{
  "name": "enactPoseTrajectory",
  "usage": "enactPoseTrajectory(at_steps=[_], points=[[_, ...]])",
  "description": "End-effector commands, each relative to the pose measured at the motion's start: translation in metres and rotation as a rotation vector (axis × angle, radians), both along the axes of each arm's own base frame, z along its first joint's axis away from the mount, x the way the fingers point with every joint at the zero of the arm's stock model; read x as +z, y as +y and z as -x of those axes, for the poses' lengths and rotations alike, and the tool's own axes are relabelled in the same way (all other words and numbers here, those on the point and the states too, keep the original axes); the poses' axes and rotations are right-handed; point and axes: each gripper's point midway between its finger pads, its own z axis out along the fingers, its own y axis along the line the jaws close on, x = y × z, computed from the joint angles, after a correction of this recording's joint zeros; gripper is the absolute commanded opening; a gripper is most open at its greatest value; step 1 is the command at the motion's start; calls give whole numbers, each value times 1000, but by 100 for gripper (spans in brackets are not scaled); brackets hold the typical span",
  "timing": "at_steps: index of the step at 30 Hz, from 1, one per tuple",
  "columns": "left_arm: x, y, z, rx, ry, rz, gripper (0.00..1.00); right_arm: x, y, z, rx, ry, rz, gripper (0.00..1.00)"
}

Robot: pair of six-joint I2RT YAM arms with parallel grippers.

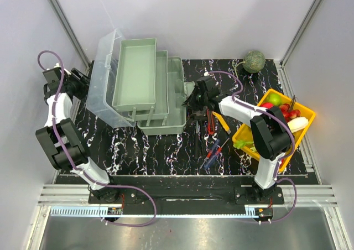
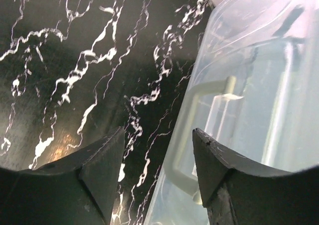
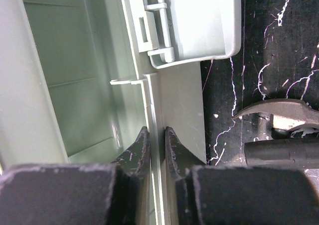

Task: Pack the tool kit

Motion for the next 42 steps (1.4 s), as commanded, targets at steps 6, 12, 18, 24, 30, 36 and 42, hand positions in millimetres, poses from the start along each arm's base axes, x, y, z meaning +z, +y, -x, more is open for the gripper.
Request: enactPoseTrajectory(at_steps=[6,12,18,24,30,36,42], points=[[-40,21,16,137,98,-89,46,-10,-20,-20,-128,16,-8,4],[-57,35,27,219,162,-142,43,-25,-23,-21,-121,23,40,3],[-81,50,39,252,336,-271,38,-26,-24,-20,-114,15,44,3],[-94,60,56,334,440,-350,36,-30,-21,-20,-92,16,48,3],[-100,76,77,451,535,-398,31,-36,-24,-19,-93,24,58,3],[-115,86,95,512,609,-446,26,-42,-24,-18,-90,35,60,3],[-124,85,97,482,618,-451,26,-49,-24,-16,-89,42,61,4]])
